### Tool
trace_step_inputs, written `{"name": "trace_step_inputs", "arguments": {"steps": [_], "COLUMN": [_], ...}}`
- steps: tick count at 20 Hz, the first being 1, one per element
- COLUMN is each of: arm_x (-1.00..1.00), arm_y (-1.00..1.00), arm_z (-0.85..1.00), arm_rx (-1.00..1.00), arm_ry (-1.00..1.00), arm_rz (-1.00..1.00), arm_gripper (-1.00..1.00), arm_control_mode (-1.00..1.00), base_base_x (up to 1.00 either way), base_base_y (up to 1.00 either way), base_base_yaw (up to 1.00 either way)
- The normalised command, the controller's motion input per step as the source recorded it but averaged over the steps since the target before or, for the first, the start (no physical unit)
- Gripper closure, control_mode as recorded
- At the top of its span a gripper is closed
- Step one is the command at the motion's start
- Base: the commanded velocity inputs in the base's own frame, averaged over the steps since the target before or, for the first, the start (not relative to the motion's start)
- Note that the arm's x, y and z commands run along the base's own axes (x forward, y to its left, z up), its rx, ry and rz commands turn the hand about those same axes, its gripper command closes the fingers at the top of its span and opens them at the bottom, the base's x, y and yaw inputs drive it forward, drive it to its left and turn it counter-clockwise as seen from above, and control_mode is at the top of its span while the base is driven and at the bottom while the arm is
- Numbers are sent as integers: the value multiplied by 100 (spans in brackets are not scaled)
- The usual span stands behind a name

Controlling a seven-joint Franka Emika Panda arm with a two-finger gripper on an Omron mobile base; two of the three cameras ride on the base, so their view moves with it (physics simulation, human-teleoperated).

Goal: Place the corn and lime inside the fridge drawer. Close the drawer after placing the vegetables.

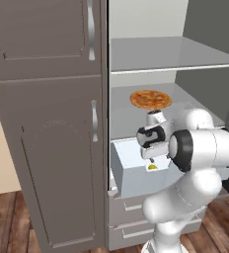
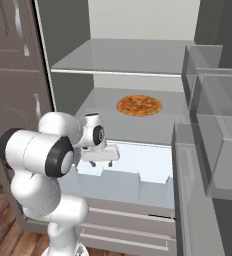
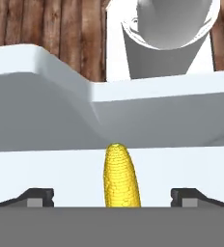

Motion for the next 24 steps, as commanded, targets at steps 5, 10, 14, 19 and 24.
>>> {"name": "trace_step_inputs", "arguments": {"steps": [5,10,14,19,24], "arm_x": [-47,-66,-84,-74,-48], "arm_y": [23,21,3,0,0], "arm_z": [96,100,99,84,36], "arm_rx": [0,0,3,8,2], "arm_ry": [0,0,-5,-14,-18], "arm_rz": [5,5,1,1,0], "arm_gripper": [-100,-100,-100,-100,-100], "arm_control_mode": [-100,-100,-100,-100,-100], "base_base_x": [0,0,0,0,0], "base_base_y": [0,0,0,0,0], "base_base_yaw": [0,0,0,0,0]}}
